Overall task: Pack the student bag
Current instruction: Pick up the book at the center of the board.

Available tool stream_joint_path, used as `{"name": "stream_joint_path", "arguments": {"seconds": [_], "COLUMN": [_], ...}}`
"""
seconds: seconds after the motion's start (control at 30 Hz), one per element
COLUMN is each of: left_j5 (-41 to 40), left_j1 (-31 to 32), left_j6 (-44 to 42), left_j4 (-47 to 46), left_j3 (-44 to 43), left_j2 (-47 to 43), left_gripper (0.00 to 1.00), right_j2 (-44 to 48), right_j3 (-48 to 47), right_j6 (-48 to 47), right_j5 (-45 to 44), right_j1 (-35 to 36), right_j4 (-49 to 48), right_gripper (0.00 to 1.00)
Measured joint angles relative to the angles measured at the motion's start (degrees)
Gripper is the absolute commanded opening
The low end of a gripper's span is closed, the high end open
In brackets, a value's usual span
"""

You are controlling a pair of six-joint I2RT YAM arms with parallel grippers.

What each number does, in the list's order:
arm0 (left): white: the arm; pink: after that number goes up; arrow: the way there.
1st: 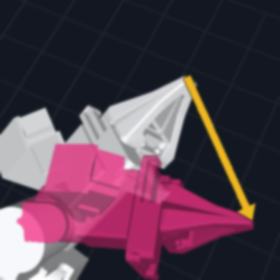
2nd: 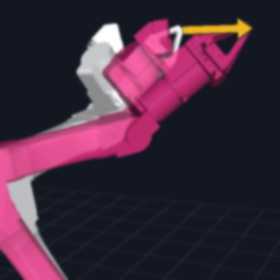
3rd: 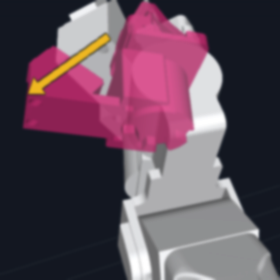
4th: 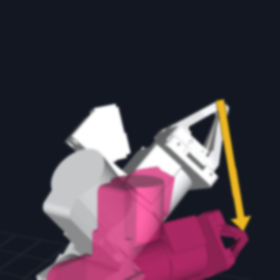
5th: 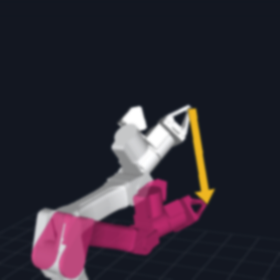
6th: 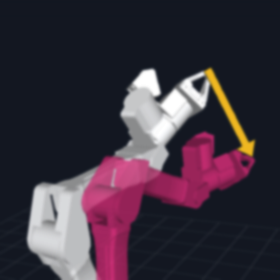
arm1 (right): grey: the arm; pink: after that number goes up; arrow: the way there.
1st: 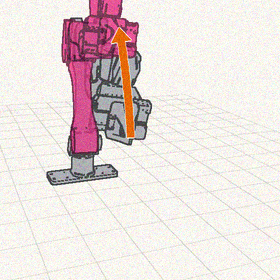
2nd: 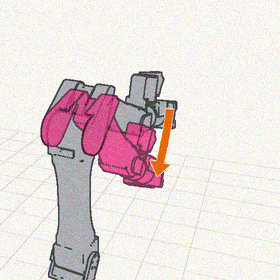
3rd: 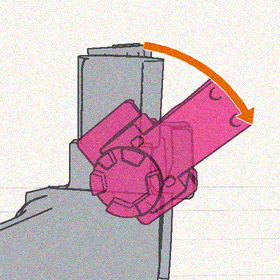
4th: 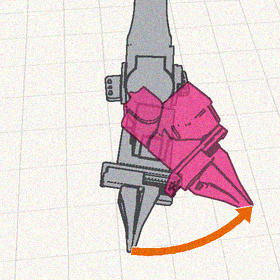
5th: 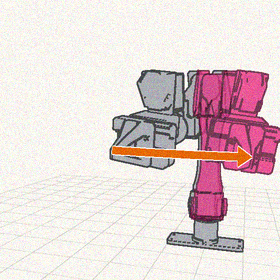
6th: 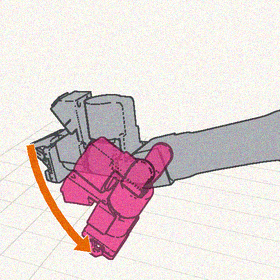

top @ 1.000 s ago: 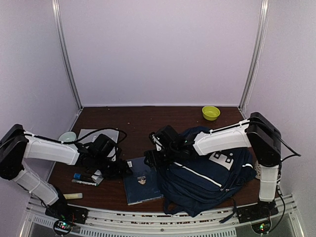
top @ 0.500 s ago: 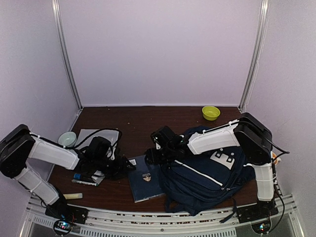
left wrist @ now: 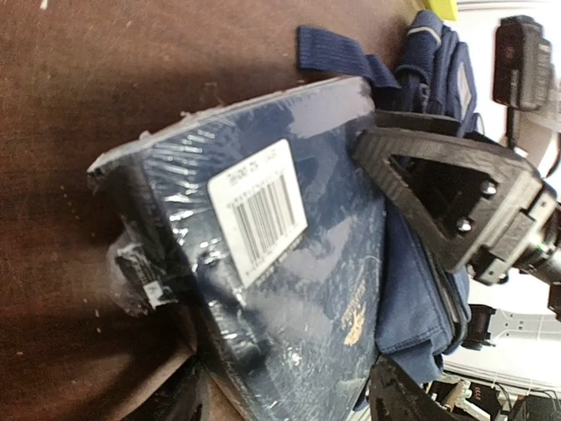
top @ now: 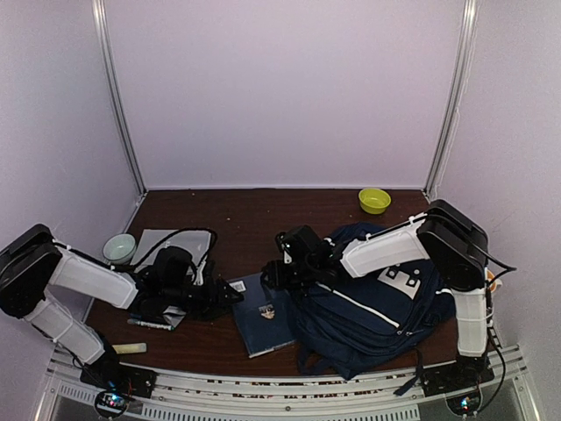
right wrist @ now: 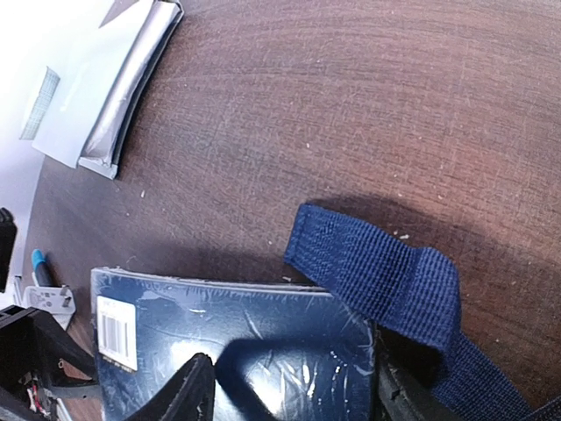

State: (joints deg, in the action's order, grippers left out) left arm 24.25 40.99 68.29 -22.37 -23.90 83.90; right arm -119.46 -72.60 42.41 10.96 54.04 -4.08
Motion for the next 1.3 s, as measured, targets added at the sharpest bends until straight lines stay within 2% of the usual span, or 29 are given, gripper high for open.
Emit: {"name": "stream_joint_path", "arguments": {"seconds": [0.33,0.67,0.83,1.0,1.1,1.3], "left_j5": [-0.02,-0.72,-0.94,-1.55,-2.16,-3.91], "left_j1": [0.33,0.31,0.70,0.57,0.55,0.20], "left_j6": [-1.97,-2.67,-2.43,-3.30,-4.46,-6.29], "left_j4": [3.65,2.25,-0.90,3.08,6.16,8.28], "left_j3": [-0.98,-1.46,-5.42,-8.81,-10.36,-10.80], "left_j2": [-5.46,-5.33,-3.30,-4.24,-5.07,-5.62], "left_gripper": [0.64,0.64,0.64,0.64,0.55,0.15], "right_j2": [0.52,0.55,0.66,2.14,3.30,5.22], "right_j3": [2.71,5.95,6.51,6.08,5.42,5.46], "right_j6": [4.94,12.74,16.55,18.01,17.51,17.14], "right_j5": [3.17,4.55,9.70,11.61,11.91,12.04], "right_j1": [-1.14,-2.34,-2.12,-2.03,-2.03,-2.03], "right_j4": [-5.22,-12.72,-17.46,-19.63,-18.73,-17.38], "right_gripper": [0.59,0.58,0.57,0.57,0.56,0.56]}}
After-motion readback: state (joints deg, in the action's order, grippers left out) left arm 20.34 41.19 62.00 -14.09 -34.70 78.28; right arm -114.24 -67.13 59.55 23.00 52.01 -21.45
